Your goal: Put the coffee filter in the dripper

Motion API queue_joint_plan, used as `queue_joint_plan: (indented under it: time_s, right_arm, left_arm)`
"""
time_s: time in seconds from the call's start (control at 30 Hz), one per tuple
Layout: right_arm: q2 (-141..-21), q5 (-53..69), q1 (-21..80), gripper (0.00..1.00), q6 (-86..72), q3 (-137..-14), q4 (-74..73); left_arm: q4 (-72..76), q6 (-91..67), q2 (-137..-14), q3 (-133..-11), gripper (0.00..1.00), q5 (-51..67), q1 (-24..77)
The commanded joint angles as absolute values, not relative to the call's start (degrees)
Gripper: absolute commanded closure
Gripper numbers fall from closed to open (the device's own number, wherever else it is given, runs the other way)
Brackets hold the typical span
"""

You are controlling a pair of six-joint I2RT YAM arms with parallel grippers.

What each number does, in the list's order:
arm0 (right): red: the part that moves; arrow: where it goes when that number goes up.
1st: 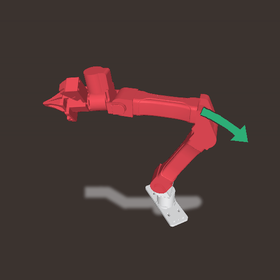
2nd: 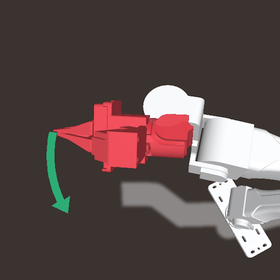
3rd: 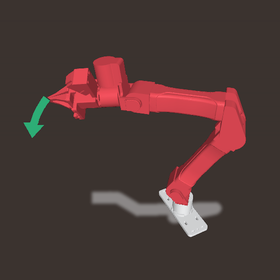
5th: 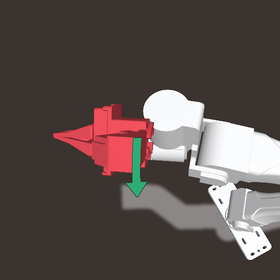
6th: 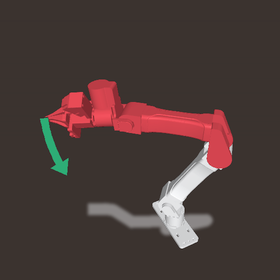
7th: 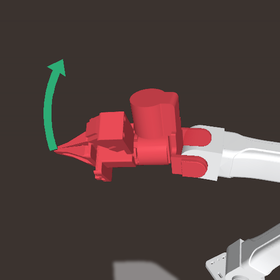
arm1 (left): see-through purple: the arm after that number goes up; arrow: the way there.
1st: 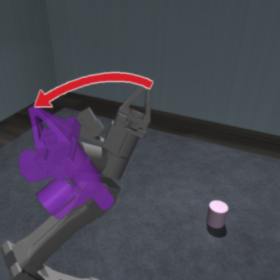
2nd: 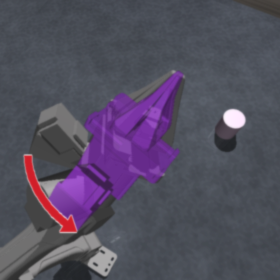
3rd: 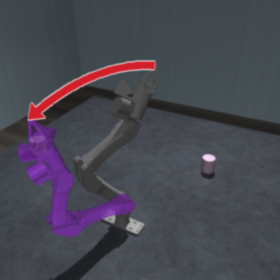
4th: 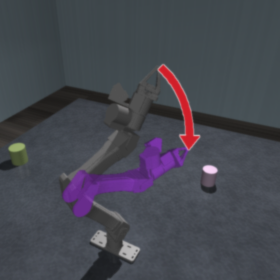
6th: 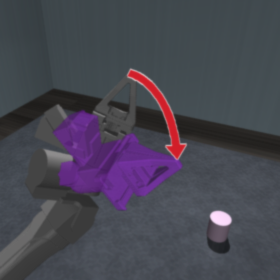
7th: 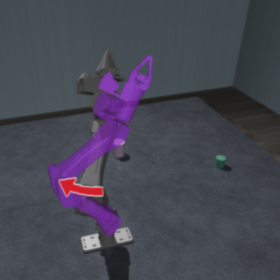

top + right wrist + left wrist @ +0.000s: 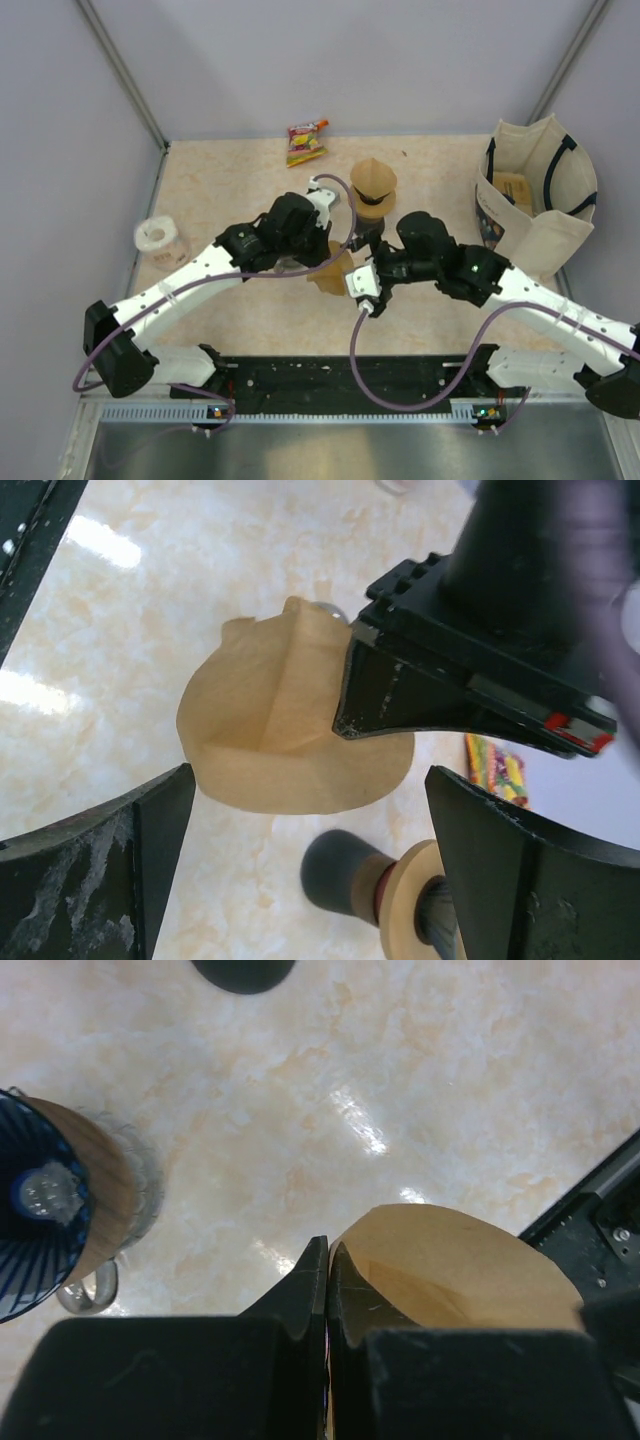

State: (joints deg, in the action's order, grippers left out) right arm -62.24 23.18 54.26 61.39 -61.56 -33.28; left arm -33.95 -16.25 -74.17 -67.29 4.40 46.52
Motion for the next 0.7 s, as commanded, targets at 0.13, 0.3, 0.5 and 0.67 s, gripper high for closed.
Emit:
queue_joint_plan:
  time_s: [0.13,0.3,0.5,0.67]
  right_arm:
    - [-50.38,18.05,54.93,0.01,41.01,-51.7,-5.93]
    - [-46.68,-1.09,54.84,0.01,17.62,-47.73,5.18]
    - [-43.6,-25.04,54.93,0.01,1.68,-45.36,4.4]
    - [-41.14,-25.84,54.84,0.01,-2.81,-42.9,3.16]
  left_arm:
    - [-32.08,-18.54,-71.46,-69.87,1.0,-11.15,46.58]
    - [-34.36,-20.3,-70.23,-72.24,1.0,-15.46,46.5]
    - [-39.63,-25.21,-69.61,-75.32,1.0,-22.92,45.62]
    - [-44.38,-29.09,-69.52,-78.04,1.0,-23.47,40.27]
